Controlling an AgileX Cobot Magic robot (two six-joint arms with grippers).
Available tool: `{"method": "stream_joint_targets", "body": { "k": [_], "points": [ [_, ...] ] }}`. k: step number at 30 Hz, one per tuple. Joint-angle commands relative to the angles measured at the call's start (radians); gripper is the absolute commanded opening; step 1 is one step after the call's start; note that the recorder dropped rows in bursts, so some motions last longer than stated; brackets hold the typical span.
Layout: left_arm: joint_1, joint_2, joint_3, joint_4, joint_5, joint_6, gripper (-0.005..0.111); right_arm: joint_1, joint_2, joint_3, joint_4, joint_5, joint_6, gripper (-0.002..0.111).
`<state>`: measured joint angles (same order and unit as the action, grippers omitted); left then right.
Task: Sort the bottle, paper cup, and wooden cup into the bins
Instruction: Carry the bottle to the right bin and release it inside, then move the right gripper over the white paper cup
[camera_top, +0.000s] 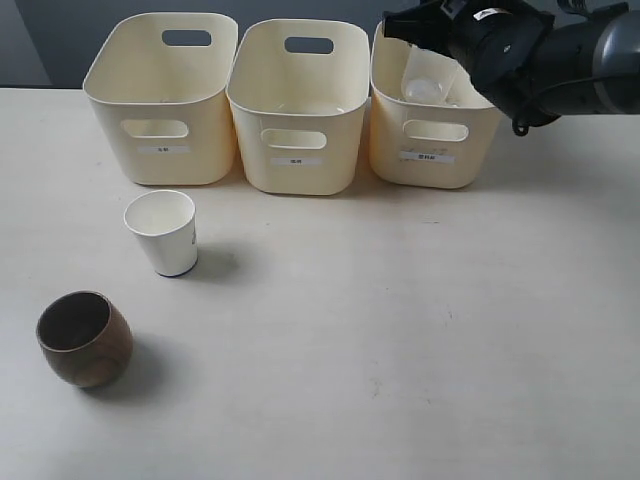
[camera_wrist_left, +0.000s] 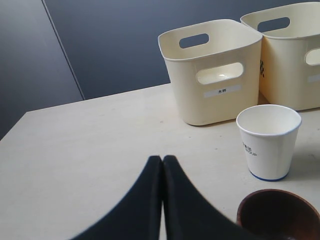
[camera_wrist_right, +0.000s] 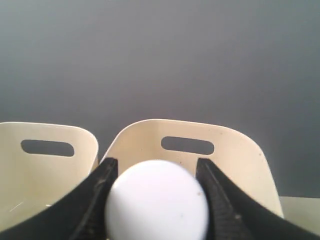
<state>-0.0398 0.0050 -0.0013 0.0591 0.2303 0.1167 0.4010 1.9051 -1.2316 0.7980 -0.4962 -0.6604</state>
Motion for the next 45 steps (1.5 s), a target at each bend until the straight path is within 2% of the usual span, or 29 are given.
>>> {"method": "stream_joint_targets", "body": {
  "k": [1, 4, 16, 29, 37, 45],
  "points": [
    [-0.003, -0.005, 0.001, 0.006, -0.006, -0.002, 0.0, -0.005, -0.004, -0.01, -0.008, 0.007, 0.002, 0.057],
    [-0.003, -0.005, 0.001, 0.006, -0.006, -0.002, 0.0, -0.005, -0.004, -0.01, 0.018, 0.008, 0.002, 0.065],
    [-0.003, -0.005, 0.001, 0.006, -0.006, -0.002, 0.0, 0.0, -0.068, -0.01, 0.022, 0.072, 0.005, 0.065],
    [-0.003, -0.005, 0.001, 0.006, -0.006, -0.002, 0.0, 0.051, -0.198, -0.01, -0.004, 0.405, 0.005, 0.065],
    [-0.003, -0.005, 0.001, 0.006, -0.006, -0.002, 0.0, 0.121, -0.198, -0.01, -0.004, 0.567, 0.003, 0.065],
    [-0.003, -0.005, 0.001, 0.006, -0.006, -0.002, 0.0, 0.218, -0.198, -0.01, -0.032, 0.629, 0.002, 0.065]
  ]
}}
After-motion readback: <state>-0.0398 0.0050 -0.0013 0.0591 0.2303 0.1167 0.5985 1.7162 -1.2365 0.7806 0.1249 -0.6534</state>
